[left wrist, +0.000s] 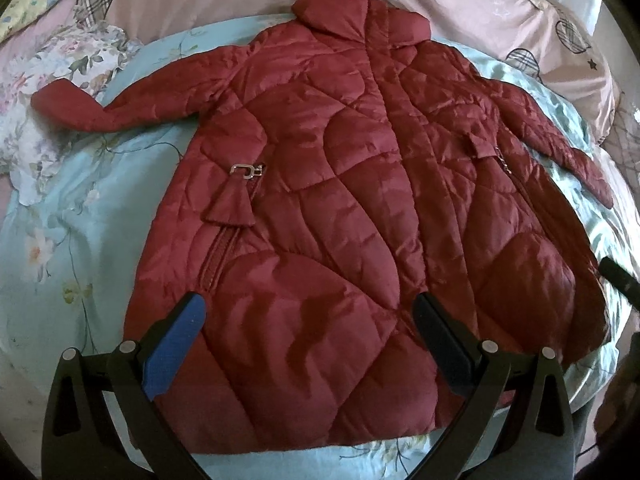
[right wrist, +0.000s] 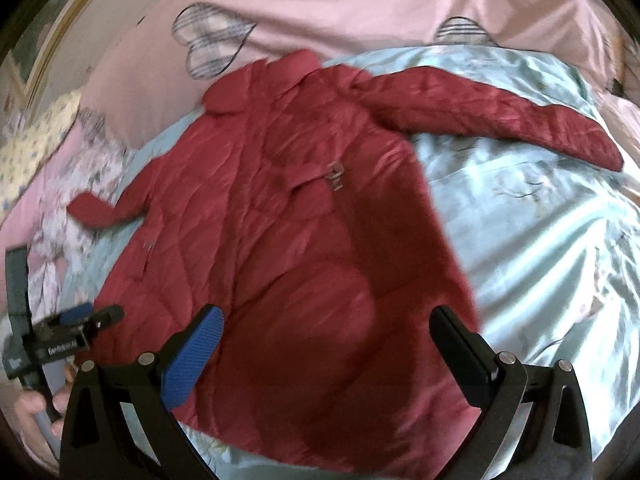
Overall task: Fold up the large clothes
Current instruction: 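Move the right tool to the coat sleeve and grasp its cuff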
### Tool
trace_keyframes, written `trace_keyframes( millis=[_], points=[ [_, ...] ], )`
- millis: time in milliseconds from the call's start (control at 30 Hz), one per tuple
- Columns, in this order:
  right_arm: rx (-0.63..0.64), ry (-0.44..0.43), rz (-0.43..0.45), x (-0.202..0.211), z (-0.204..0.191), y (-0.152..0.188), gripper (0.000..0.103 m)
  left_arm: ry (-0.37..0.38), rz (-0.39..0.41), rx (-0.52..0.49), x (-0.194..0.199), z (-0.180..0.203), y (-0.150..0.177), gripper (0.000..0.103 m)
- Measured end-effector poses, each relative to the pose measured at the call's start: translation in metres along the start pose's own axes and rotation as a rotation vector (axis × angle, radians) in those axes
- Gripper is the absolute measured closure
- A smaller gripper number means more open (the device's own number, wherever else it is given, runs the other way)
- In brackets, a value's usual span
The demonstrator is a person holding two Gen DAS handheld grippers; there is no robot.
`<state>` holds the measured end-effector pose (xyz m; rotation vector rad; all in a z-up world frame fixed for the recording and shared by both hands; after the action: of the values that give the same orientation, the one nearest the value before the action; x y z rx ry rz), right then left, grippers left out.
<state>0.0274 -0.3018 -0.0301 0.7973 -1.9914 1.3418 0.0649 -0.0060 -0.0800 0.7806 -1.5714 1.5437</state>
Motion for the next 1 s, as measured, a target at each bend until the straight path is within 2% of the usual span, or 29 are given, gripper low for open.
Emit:
trace_keyframes(
  millis=[167, 367, 467, 667, 833, 1000],
  points=[
    [-0.107, 0.04, 0.05, 0.005, 0.052, -0.02, 0.0, -0.02, -0.019, -0.001, -0.008, -0.002, -0.005, 0.0],
    [-0.278, 0.107, 0.156, 0.003, 0.147, -0.06, 0.002, -0.015, -0.043, -0.008, -0.019, 0.001, -0.005, 0.0],
    [-0.368, 0.158, 0.159, -0.01, 0.194, -0.073, 0.011, -0.016, -0.074, -0.007, -0.025, 0.002, -0.001, 0.0],
    [-0.543, 0.185, 0.176, -0.041, 0.275, -0.088, 0.026, -0.04, -0.079, 0.001, -0.035, -0.004, -0.003, 0.0],
    [-0.637, 0.164, 0.2, -0.06, 0.306, -0.095, 0.04, -0.048, -0.109, -0.007, -0.047, 0.0, -0.002, 0.0],
    [-0.656, 0.14, 0.256, -0.061, 0.311, -0.11, 0.044, -0.046, -0.14, -0.025, -0.057, 0.007, 0.001, 0.0]
  ],
)
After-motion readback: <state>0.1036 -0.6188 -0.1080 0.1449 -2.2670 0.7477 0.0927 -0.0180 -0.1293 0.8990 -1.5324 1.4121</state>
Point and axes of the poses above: each gripper's, at about its wrist camera, not at the fingertips, and x roughly against the way its jaws point, z to its right, y to its underside, the point moved 8 cm from there along -x, roughly the way its jaws point, and after that the axes turned 2 degrees about z, right-handed, at the moved point
